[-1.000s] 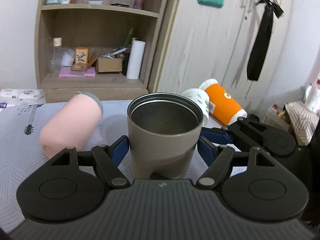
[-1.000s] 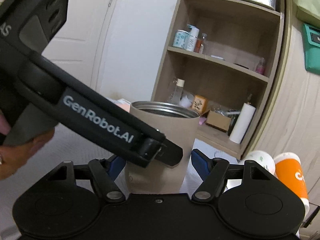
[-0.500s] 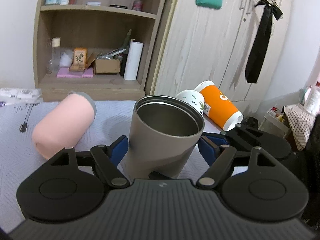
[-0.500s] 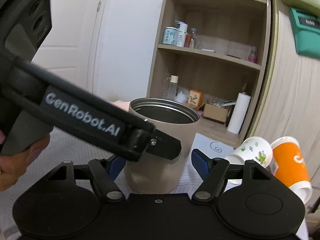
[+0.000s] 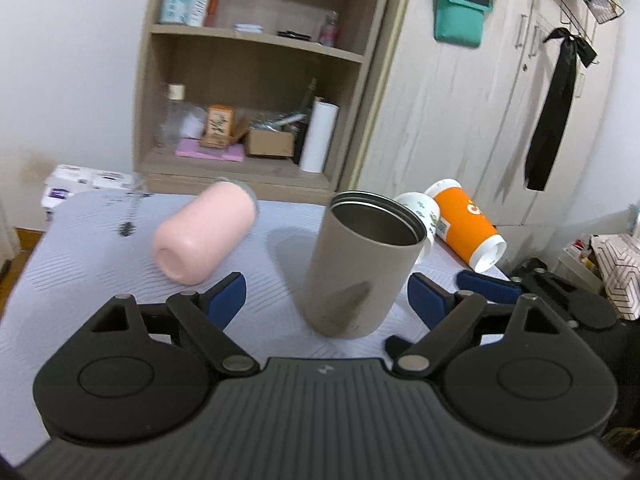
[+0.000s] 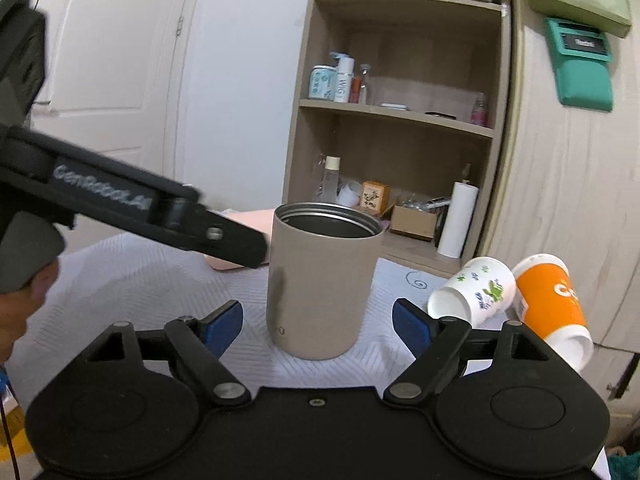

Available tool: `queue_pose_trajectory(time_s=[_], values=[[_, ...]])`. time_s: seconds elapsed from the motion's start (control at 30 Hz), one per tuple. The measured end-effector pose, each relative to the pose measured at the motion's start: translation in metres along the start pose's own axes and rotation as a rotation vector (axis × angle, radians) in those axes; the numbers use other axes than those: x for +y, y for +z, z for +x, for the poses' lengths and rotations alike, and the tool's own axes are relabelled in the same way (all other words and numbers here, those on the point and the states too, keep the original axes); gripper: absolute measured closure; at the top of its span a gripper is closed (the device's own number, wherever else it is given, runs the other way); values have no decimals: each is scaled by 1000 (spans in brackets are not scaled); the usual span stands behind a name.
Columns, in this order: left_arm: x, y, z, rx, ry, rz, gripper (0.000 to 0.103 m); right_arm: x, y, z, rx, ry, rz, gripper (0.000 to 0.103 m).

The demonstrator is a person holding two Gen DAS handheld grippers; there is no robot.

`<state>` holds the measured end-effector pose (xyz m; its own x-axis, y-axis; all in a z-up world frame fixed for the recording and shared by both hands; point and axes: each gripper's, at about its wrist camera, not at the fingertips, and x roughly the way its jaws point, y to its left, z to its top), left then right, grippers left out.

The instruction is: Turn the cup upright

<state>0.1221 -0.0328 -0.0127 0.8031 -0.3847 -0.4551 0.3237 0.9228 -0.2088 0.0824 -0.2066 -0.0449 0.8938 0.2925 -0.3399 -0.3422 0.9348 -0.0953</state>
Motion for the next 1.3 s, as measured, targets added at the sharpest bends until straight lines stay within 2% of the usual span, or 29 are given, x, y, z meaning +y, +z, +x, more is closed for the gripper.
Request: queue_pose_trajectory(time_s=[0.13, 0.43, 0.53, 0.63, 0.73, 1.03, 1.1, 1.3], values=[[-8, -8, -18, -15, 64, 19, 14, 2, 0, -17, -7, -32, 21, 16], [-14, -22, -61, -18, 150, 22, 13, 5, 3, -51, -10, -113, 65, 16], [-15, -23, -76, -26, 170, 21, 12, 4, 5, -65, -14, -138, 93, 15], [-15, -24, -89, -30, 185, 26, 12, 6, 8, -80, -31, -200, 118, 14], [-16, -26, -99, -37, 207, 34, 12, 8, 9, -91, -38, -218, 140, 12], [-18, -29, -109, -66, 273, 67, 12, 13, 12, -107, -12, -291, 180, 6], [-17, -30, -109, -65, 271, 60, 8, 14, 13, -107, -2, -291, 186, 0], [-19, -32, -110, -77, 324, 89, 1, 20, 14, -106, 28, -318, 169, 0]])
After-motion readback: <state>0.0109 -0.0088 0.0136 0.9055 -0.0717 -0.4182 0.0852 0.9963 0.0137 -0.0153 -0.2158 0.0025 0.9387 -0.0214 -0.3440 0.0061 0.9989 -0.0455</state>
